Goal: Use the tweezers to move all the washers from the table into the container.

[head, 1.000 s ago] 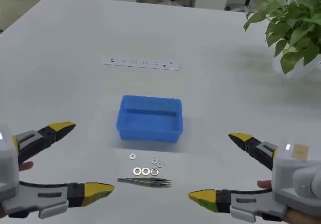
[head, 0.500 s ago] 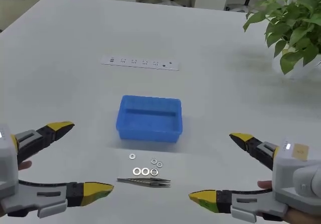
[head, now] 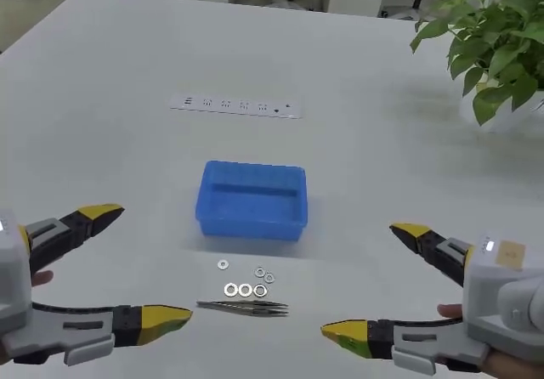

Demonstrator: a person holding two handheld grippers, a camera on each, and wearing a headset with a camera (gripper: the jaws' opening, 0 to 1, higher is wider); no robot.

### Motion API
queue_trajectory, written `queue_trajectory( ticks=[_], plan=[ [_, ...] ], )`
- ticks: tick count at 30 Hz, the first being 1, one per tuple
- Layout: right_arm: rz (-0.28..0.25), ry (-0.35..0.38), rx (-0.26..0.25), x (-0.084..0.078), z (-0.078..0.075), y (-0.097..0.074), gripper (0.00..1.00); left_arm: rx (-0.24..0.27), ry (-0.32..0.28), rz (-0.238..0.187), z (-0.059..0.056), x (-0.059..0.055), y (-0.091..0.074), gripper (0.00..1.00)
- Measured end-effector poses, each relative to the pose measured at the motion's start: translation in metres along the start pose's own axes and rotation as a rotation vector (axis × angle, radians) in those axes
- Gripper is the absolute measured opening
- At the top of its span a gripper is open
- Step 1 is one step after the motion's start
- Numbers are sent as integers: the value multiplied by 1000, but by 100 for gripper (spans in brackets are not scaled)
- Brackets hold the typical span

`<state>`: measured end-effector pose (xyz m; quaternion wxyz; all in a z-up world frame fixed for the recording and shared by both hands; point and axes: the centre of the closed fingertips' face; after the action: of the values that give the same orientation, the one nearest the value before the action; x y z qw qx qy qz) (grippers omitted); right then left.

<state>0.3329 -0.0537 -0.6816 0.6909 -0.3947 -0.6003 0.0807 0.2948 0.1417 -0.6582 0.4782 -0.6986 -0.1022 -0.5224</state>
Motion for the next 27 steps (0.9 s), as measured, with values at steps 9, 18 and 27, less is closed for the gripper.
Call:
queue_trajectory(
  ticks=[9,18,27],
  plan=[
    [1,-6,2,0,0,-1,100,3,9,0,0,0,-1,99],
    [1,-9,1,0,-1,-1,100,2,13,2,0,1,-1,99],
    [12,-23,4,-1,-1,-3,100,1,26,5,0,3,0,99]
  ],
)
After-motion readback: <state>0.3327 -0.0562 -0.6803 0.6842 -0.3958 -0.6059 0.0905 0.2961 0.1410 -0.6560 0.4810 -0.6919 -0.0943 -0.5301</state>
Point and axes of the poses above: the centre of the closed fingertips' face, and the gripper's own axes: y roughly forward along the fingers, z roughly to its left, x roughly out of its top, and after that the axes turned 13 degrees about z, right-handed
